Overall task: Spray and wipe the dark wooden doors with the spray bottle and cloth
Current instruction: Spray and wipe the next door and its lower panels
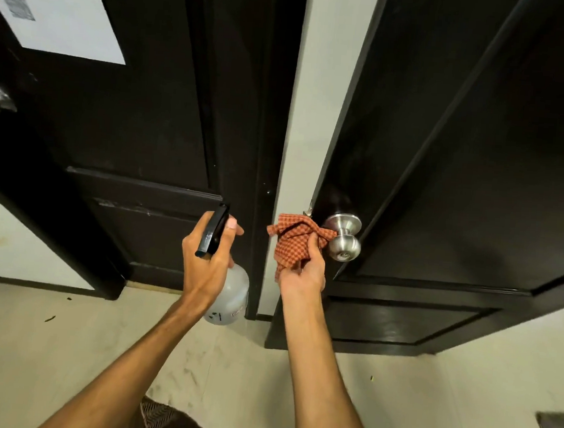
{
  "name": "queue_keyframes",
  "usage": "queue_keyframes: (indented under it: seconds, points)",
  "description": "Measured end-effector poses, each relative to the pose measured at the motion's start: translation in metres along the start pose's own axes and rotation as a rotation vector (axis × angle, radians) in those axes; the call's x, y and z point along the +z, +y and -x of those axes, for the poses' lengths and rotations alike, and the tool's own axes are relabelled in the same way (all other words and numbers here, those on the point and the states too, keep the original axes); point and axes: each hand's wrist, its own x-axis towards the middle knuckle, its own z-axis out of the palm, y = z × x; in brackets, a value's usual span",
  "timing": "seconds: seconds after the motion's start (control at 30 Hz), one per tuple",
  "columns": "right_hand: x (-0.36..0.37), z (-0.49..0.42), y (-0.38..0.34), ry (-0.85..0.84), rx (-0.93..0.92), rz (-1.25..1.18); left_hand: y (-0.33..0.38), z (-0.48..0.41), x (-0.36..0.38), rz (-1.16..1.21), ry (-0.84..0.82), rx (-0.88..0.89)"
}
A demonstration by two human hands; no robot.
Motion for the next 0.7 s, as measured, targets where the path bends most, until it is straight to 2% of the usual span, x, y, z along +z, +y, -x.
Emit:
queue_keyframes:
  seconds: [0.07, 0.23, 0.33, 0.43, 0.53, 0.6, 0.67, 0.7]
  points:
    - [-0.004, -0.003, -0.001, 0.016, 0.03, -0.008, 0.001, 0.0, 0.0, 0.017, -0.029, 0.006]
    - [-0.005, 0.003, -0.004, -0.129, 0.021, -0.021, 0.004, -0.002, 0.006, 0.039, -0.065, 0.013]
    - [-0.018, -0.002, 0.0, -0.015, -0.014, 0.034, 0.004, 0.0, 0.007, 0.053, -0.095, 0.014]
    - [-0.03, -0.009, -0.022, 0.041, -0.045, -0.014, 0.003, 0.001, 0.003, 0.066, -0.087, 0.006]
    - [-0.035, -0.011, -0.053, 0.011, -0.345, -0.072, 0.001, 0.002, 0.002, 0.035, -0.065, 0.011]
    - [-0.032, -0.005, -0.066, -0.056, -0.639, -0.033, 0.003, 0.002, 0.003, 0.033, -0.052, 0.014]
    - [-0.02, 0.002, -0.069, -0.101, -1.019, 0.272, 0.005, 0.002, 0.005, 0.025, -0.029, 0.019]
    - [-0.014, 0.002, -0.066, -0.137, -1.224, 0.558, 0.005, 0.002, 0.007, 0.025, -0.024, 0.018]
